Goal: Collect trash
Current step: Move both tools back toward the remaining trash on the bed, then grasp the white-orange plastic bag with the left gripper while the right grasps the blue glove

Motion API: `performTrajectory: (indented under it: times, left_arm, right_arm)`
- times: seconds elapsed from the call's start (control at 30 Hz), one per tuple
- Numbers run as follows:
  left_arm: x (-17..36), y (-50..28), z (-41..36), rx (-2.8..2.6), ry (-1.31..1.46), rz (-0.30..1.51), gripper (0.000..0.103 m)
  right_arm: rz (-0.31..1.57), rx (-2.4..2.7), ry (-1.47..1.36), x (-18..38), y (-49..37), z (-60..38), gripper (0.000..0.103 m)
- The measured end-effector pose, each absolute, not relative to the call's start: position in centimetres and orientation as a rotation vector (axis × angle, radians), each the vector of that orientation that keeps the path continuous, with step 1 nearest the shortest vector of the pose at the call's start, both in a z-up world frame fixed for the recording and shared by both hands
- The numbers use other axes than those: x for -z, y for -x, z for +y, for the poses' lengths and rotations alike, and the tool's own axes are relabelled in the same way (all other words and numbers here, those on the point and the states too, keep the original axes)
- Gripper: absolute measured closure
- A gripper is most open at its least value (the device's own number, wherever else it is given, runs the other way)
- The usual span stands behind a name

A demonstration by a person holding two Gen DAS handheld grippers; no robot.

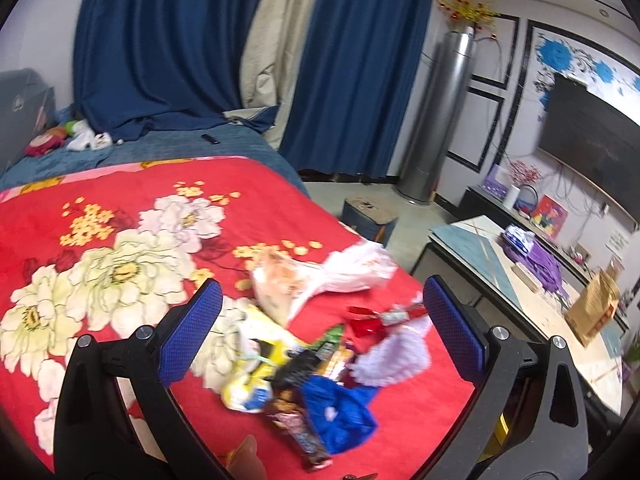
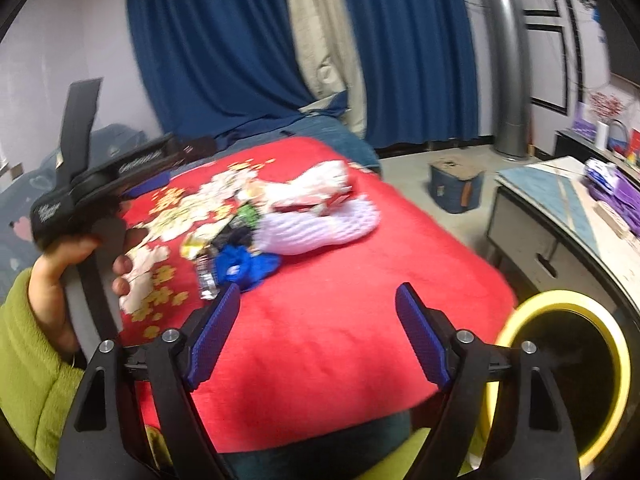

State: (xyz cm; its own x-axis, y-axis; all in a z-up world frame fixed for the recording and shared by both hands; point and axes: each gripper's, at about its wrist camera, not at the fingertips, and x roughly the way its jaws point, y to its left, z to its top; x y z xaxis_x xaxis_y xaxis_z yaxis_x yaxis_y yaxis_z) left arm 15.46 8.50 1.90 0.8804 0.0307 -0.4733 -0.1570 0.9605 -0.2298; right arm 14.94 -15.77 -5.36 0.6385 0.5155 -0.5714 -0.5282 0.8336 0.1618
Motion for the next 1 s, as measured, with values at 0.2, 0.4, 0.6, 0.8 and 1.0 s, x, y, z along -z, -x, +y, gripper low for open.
performTrajectory:
  times: [0.2,0.4,0.6,0.8,1.0]
  left_arm:
    - [-1.6,-15.7,11.0,-0.141,0.302,0.497,0.011]
    - [-0.4,-17.3,13.1,-0.155,0.327,0.534,0.011]
    - [1.6,-20.6,14.9,-0.11,0.389,0.632,0.011]
    - [3.2,-24.2,15.3,-0.055,0.407,0.746,0.011]
    - [4.5,-27.0,16.1,-0.029,0.487,0.812,0.011]
  right_arm:
    - [0.713,-0.683,0.019,6.8,-15.8,-11.8,0.045]
    - [0.752,-0.717,0.029,8.2,-17.2,-8.2,0.058]
    - [0.79,-0.725,0.045,9.7,-18.6,-6.0,0.067]
    - [0.84,-0.725,0.045,11.5,-19.7,-5.1,0.095]
    - [0.834,-0.723,0.026,11.8,-19.6,-6.2,0.1]
